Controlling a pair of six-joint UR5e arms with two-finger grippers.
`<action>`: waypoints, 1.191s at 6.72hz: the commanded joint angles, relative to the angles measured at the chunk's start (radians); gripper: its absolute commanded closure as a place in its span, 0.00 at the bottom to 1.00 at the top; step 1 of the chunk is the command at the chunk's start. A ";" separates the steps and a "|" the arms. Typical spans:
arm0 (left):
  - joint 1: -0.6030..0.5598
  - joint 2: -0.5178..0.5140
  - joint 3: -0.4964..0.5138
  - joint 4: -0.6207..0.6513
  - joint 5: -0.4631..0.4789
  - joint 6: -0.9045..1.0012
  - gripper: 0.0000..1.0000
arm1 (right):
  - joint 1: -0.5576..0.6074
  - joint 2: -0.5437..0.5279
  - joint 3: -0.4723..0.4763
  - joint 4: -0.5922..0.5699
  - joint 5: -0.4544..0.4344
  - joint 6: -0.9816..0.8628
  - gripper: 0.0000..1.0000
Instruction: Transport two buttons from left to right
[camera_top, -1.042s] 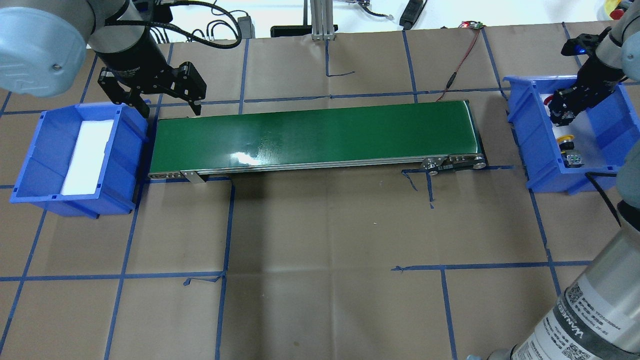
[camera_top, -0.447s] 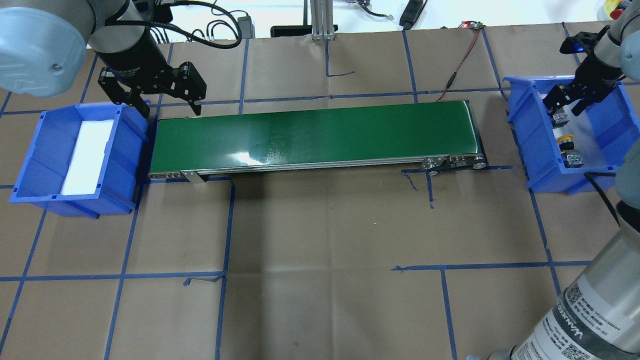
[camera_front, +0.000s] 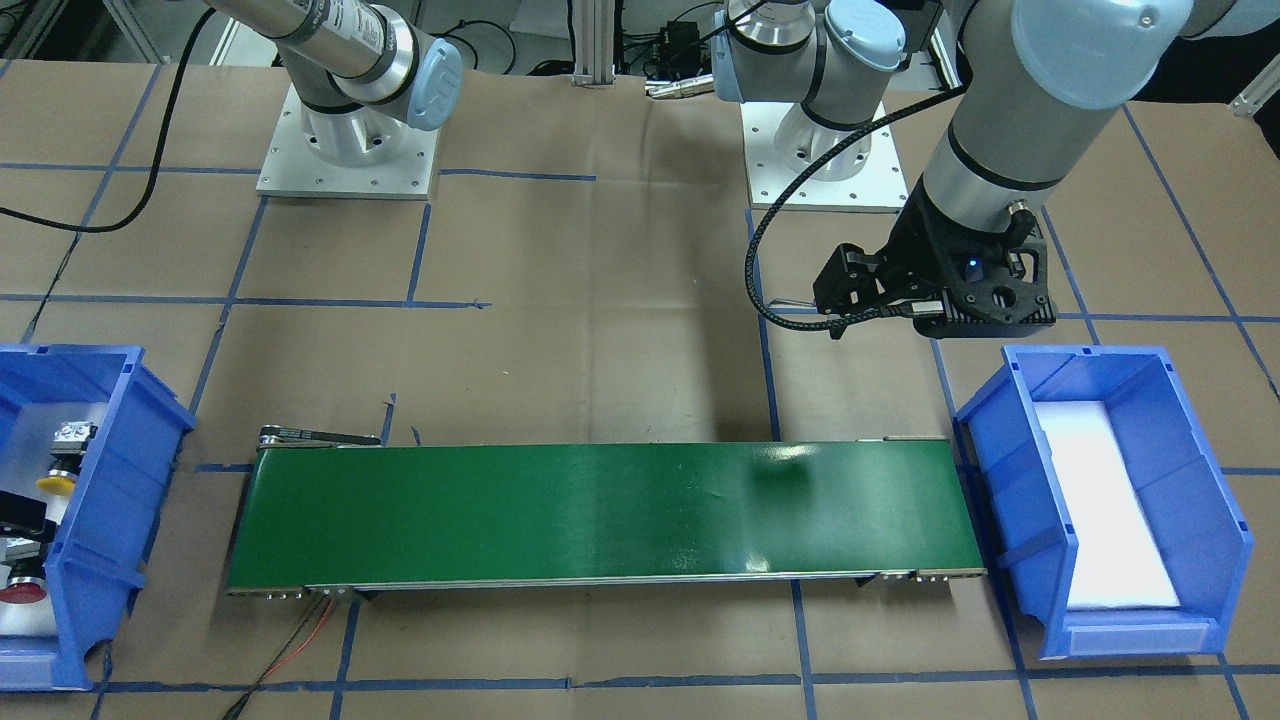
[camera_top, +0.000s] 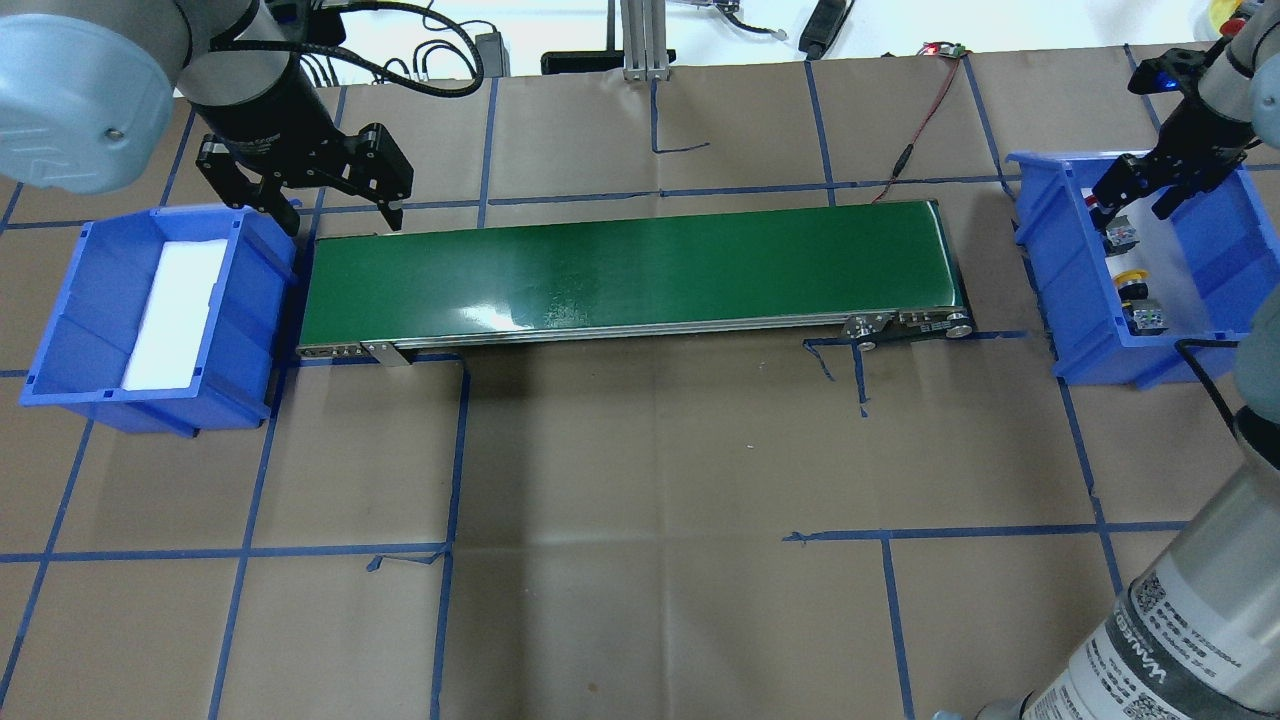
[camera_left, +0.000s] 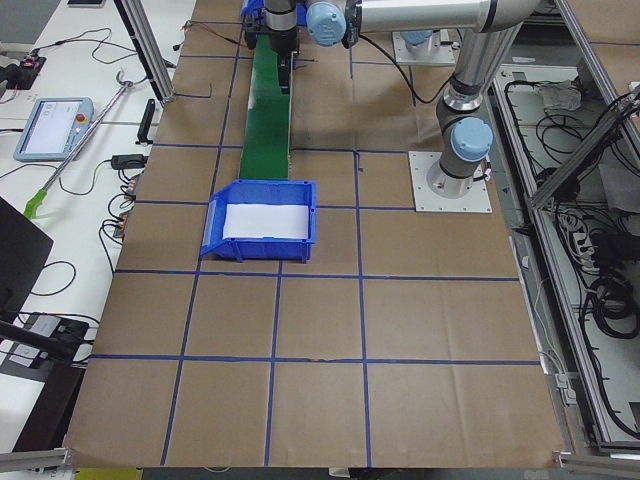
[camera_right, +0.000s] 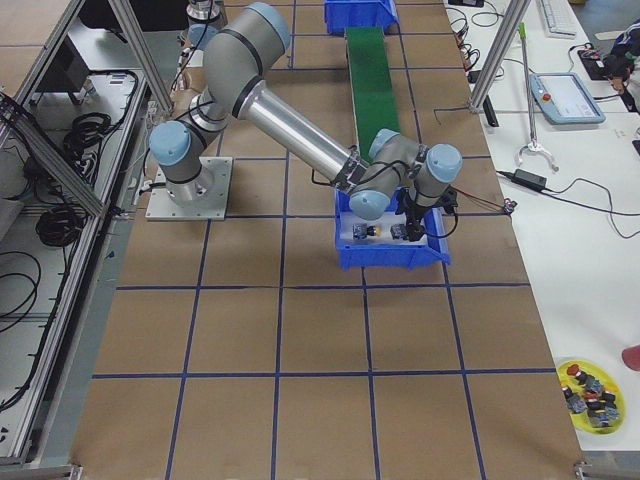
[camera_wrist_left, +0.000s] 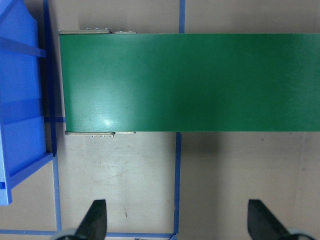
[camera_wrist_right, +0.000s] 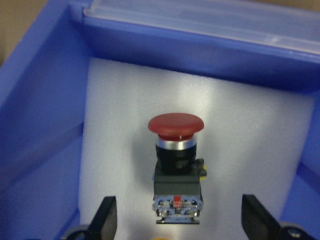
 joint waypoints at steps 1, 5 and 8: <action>0.000 0.000 0.000 -0.001 0.000 0.001 0.00 | 0.028 -0.158 -0.025 0.050 0.002 0.147 0.01; 0.000 0.000 0.000 0.001 0.000 -0.001 0.00 | 0.285 -0.479 0.008 0.352 0.005 0.599 0.00; 0.000 0.000 0.000 0.001 0.002 -0.001 0.00 | 0.571 -0.562 0.148 0.296 -0.008 0.864 0.01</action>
